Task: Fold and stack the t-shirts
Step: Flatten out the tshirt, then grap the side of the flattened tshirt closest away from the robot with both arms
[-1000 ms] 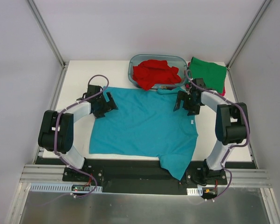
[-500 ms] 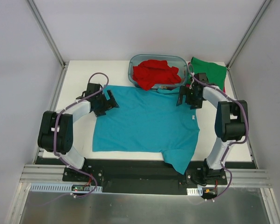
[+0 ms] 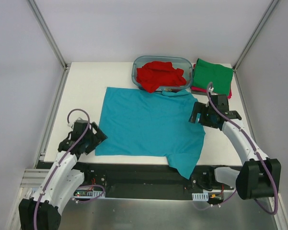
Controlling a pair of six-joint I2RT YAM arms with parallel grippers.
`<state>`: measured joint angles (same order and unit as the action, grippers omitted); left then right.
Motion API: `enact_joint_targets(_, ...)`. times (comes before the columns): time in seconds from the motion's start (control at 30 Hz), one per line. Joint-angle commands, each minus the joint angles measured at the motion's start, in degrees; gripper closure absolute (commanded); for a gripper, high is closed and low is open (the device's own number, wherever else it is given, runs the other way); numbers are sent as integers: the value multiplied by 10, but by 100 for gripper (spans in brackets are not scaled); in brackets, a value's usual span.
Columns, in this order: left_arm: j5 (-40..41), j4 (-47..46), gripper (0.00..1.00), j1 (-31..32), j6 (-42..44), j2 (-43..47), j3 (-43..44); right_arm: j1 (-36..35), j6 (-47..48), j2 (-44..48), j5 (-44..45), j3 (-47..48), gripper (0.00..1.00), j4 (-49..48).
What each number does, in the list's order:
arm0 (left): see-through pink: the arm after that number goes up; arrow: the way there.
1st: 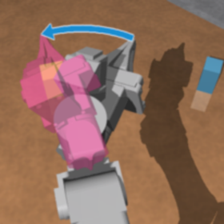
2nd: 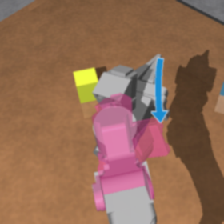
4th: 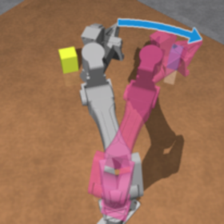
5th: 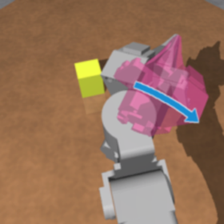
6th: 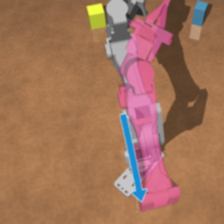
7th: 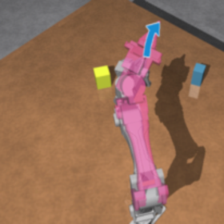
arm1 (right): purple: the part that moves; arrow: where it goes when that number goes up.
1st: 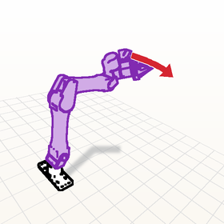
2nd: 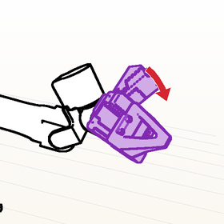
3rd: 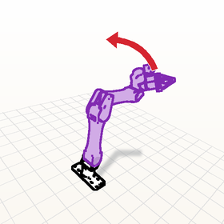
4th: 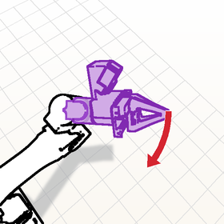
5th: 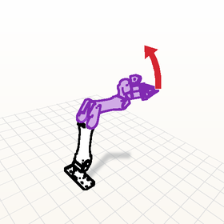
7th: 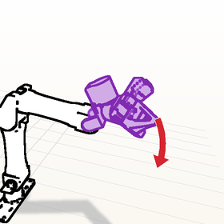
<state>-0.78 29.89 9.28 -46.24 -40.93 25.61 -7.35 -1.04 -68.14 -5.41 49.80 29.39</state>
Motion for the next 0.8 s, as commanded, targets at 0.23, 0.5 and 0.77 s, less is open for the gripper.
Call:
enact_joint_targets(0.23, 68, 112, 44, -3, -97, 18, -44, -4, -20, 31, -16, -48, 4, -17)
enact_joint_targets(0.5, 60, 113, 59, -3, -97, -16, -49, -4, -21, 30, 0, -46, 4, -9)
enact_joint_targets(0.77, 55, 106, 100, -3, -92, -21, -48, -12, -24, 35, 11, -42, 4, 12)
